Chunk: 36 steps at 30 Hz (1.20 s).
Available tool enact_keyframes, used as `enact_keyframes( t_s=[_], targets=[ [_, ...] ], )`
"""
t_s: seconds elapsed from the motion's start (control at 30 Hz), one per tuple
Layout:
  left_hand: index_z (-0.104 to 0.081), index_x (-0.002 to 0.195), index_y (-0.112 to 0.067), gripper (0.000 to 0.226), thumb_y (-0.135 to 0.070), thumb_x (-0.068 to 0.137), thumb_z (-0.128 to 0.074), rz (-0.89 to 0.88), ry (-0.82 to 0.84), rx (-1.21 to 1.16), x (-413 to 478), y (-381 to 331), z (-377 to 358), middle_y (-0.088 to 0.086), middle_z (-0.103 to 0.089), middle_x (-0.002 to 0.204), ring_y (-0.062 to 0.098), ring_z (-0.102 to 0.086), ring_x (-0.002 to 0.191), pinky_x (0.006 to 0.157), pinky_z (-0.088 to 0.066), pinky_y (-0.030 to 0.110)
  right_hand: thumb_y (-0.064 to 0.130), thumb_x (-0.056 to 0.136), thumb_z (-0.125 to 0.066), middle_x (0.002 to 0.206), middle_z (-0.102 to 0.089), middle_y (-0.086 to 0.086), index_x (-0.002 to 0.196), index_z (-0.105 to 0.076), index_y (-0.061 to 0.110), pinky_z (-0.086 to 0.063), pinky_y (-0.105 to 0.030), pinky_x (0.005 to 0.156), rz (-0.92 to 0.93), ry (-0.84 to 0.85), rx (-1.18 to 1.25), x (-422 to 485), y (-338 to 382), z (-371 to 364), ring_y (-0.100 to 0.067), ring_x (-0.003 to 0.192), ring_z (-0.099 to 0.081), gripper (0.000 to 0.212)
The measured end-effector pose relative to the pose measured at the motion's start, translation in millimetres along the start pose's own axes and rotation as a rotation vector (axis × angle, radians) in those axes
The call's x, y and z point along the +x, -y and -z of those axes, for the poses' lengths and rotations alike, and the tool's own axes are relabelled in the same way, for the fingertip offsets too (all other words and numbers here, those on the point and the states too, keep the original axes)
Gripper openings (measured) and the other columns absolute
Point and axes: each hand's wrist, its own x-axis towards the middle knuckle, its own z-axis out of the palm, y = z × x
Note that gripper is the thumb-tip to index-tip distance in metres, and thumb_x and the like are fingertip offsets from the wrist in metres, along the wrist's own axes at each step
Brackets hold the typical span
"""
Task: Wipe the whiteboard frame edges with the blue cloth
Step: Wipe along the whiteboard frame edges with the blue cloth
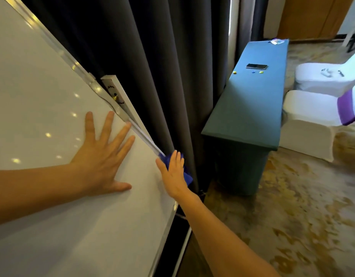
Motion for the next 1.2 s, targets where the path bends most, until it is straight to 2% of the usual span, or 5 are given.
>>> enact_keyframes(
  t_s=[0.13, 0.23, 0.43, 0.93, 1.2],
  targets=[
    [0.032, 0.147, -0.015, 0.120, -0.094, 0.064, -0.003, -0.104, -0.004, -0.076, -2.6, -30.8, -3.3, 0.023, 0.035, 0.155, 0.060, 0.038, 0.131, 0.102, 0.011, 0.081, 0.083, 0.087, -0.031, 0.152, 0.037, 0.029, 0.141, 0.027, 0.056, 0.013, -0.037, 0.117, 0.318, -0.022, -0.028, -9.7, 48.5, -19.4, -0.002, 0.143, 0.033, 0.084],
    [0.023, 0.150, -0.011, 0.122, -0.093, 0.062, 0.000, -0.097, -0.069, -0.063, 0.9, -39.3, -4.0, 0.026, 0.026, 0.158, 0.062, 0.031, 0.134, 0.103, 0.008, 0.082, 0.072, 0.094, -0.035, 0.160, 0.027, 0.020, 0.149, 0.023, 0.046, 0.009, -0.040, 0.119, 0.428, -0.079, -0.112, -11.3, 36.4, -11.7, -0.005, 0.146, 0.028, 0.084],
    [0.015, 0.151, -0.007, 0.120, -0.092, 0.067, -0.003, -0.109, -0.044, -0.060, 2.9, -41.4, -2.3, 0.029, 0.023, 0.158, 0.064, 0.025, 0.136, 0.102, 0.006, 0.084, 0.062, 0.096, -0.036, 0.167, 0.013, 0.003, 0.157, 0.006, 0.029, -0.001, -0.044, 0.124, -0.098, 0.016, 0.045, -12.1, -54.8, 23.0, -0.017, 0.152, 0.013, 0.081],
    [0.020, 0.153, -0.017, 0.108, -0.086, 0.075, -0.008, -0.009, -0.017, -0.001, -0.2, -90.8, 24.0, 0.025, 0.026, 0.158, 0.065, 0.021, 0.137, 0.104, 0.002, 0.084, 0.052, 0.100, -0.042, 0.167, 0.007, -0.004, 0.157, 0.003, 0.032, -0.027, -0.043, 0.114, -0.492, -0.080, 0.332, -51.9, -64.5, -2.7, -0.030, 0.150, -0.013, 0.076],
    [0.013, 0.154, -0.018, 0.095, -0.076, 0.086, -0.018, -0.029, 0.080, 0.013, -45.0, -118.1, 42.0, 0.026, 0.026, 0.158, 0.064, 0.028, 0.134, 0.106, 0.010, 0.080, 0.030, 0.092, -0.052, 0.151, -0.045, -0.006, 0.154, -0.030, 0.034, -0.043, -0.050, 0.107, -0.532, 0.084, 0.667, -77.0, -84.3, 42.4, -0.029, 0.128, -0.050, 0.066]
  ],
)
